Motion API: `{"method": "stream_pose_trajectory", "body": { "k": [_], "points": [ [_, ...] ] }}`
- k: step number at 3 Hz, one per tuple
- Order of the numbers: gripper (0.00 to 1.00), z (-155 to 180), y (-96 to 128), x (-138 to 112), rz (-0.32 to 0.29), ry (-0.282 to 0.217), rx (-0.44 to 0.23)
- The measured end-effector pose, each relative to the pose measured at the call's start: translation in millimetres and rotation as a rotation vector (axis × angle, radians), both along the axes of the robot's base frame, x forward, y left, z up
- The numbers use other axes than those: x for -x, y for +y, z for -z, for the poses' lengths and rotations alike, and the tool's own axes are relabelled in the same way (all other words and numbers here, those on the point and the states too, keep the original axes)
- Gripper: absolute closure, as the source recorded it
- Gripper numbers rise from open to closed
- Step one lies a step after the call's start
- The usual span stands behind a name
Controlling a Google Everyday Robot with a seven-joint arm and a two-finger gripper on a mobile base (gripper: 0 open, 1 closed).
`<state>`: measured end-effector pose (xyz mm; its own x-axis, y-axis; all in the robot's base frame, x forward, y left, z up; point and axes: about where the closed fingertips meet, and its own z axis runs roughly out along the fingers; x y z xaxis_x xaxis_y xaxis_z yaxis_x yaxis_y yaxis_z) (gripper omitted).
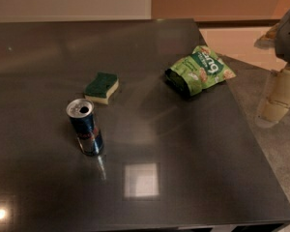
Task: Move green rice chip bag near redbull can
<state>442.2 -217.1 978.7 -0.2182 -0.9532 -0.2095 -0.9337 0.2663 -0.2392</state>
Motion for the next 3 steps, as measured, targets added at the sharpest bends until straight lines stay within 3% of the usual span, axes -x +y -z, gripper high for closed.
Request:
{"method": "stream_pose_trajectory", "body": {
  "k": [3],
  "points": [
    [0.0,9.3,5.8,-69.8,-0.132,0.059,-0.007]
  ]
}}
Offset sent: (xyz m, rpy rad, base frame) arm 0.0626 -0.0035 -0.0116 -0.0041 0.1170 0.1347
